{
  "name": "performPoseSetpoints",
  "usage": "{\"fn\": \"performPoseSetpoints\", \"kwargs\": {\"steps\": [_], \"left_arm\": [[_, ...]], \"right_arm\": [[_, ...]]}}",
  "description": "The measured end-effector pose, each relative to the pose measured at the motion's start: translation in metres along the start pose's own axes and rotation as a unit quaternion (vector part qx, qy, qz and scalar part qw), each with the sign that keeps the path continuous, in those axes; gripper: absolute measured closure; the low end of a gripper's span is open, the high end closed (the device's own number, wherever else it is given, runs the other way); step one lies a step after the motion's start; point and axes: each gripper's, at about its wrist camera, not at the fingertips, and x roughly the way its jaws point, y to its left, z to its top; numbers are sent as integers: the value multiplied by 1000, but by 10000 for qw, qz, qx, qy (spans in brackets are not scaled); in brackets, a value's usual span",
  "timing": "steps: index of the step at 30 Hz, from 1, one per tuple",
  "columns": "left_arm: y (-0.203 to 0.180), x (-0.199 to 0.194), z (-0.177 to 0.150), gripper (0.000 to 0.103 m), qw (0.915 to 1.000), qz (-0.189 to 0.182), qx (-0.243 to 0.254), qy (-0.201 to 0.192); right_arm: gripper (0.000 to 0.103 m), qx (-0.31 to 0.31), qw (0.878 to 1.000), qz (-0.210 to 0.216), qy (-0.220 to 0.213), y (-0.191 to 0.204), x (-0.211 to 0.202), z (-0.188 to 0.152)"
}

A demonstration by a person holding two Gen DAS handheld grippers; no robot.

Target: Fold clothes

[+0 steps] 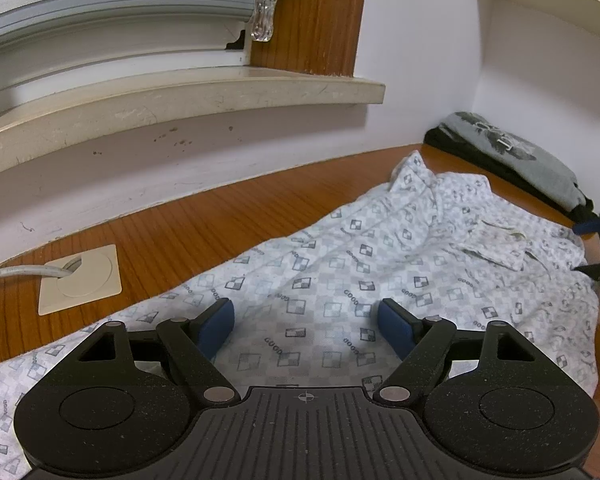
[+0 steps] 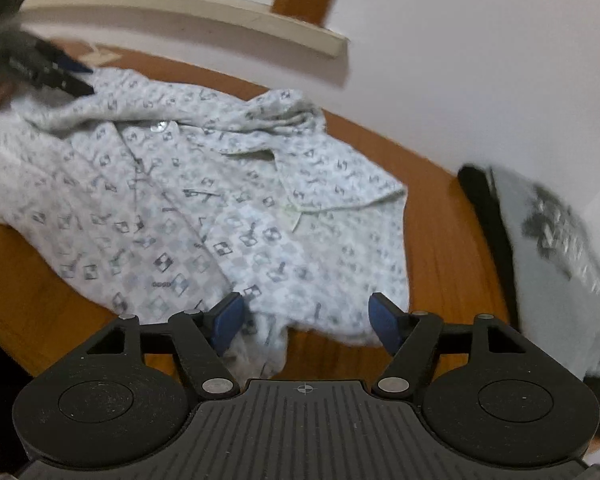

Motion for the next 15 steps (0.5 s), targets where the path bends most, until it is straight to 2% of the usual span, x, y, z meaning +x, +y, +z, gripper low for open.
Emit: {"fn": "performPoseSetpoints", "kwargs": {"steps": [3, 5, 8, 11, 15], "left_arm": [[0, 0, 0, 21, 10000, -2, -4, -1], [0, -1, 0, 21, 10000, -3, -6, -1], [0, -1, 0, 21, 10000, -2, -7, 0], [0, -1, -1, 21, 10000, -1, -8, 1], [-1, -1, 0, 21, 10000, 1, -9, 3]], "right_arm": [[40, -168, 9998, 83, -48, -1, 2, 3], [69, 25, 9998, 176, -87, -9, 3, 5], [80, 435, 9984, 199, -306, -22, 3, 8], [87, 941, 9939, 128, -559, -38, 5, 12], [86, 1445, 9871, -74, -682, -55, 15, 15]]}}
